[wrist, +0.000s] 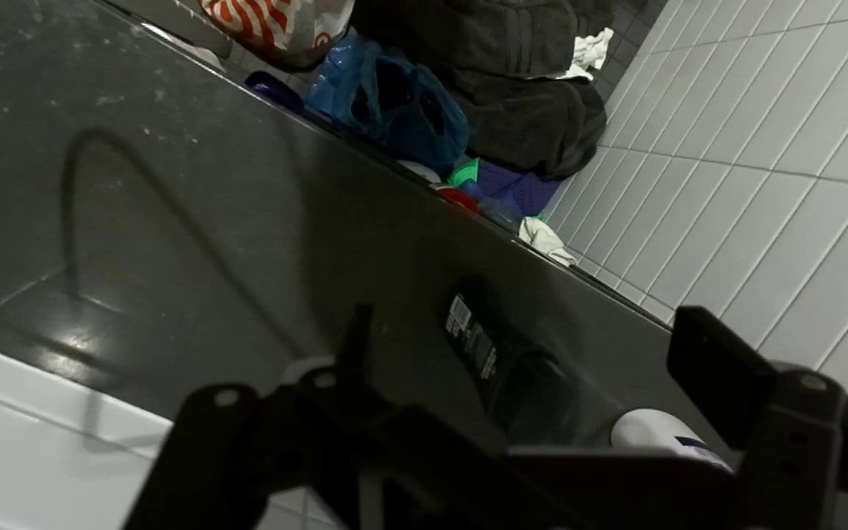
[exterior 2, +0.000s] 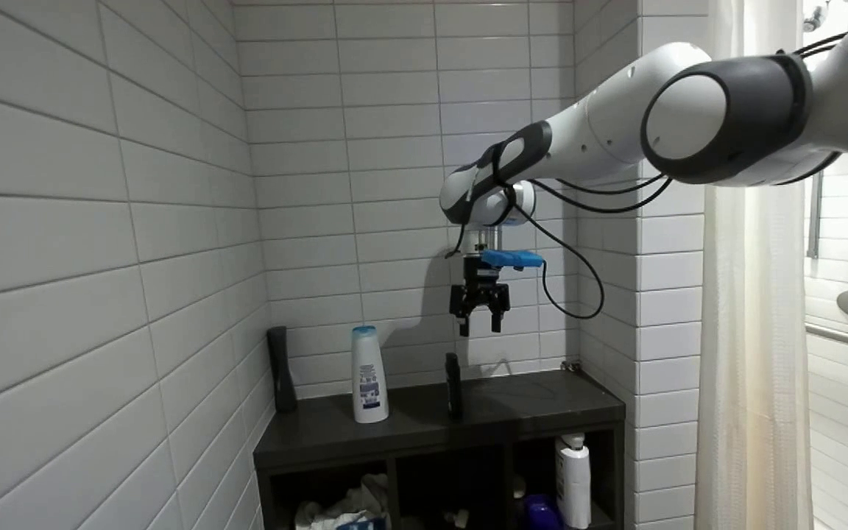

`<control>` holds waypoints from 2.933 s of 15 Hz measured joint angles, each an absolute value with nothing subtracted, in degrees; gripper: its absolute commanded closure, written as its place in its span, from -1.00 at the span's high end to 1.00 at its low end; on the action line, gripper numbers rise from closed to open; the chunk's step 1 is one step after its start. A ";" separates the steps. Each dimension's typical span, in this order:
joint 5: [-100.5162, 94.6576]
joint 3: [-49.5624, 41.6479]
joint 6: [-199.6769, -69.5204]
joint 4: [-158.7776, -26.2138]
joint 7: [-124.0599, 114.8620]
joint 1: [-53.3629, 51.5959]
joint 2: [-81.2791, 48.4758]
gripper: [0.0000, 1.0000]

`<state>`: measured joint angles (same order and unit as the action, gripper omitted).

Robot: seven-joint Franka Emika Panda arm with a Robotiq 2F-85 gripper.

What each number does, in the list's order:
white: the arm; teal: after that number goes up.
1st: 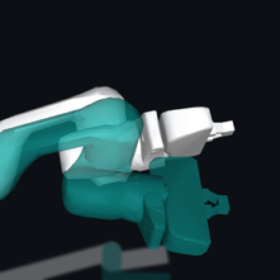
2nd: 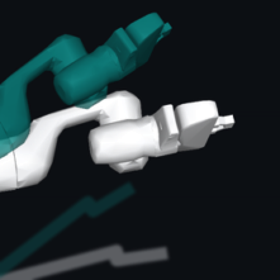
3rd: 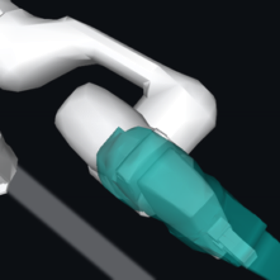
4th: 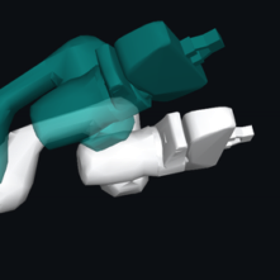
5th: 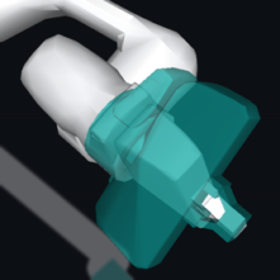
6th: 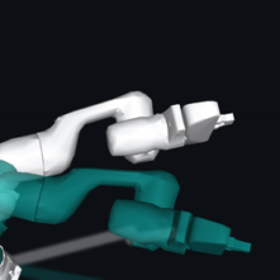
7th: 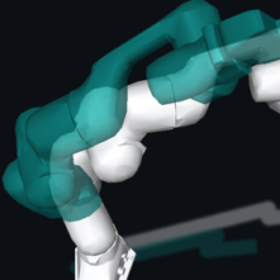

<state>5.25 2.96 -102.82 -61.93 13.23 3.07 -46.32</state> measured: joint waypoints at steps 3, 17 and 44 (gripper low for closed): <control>3.84 2.99 -100.73 -58.78 13.36 1.94 -47.72 1.00; 2.37 2.82 -96.68 -51.41 17.50 1.92 -53.77 1.00; -1.57 2.71 -102.99 -45.14 23.68 -0.37 -58.60 1.00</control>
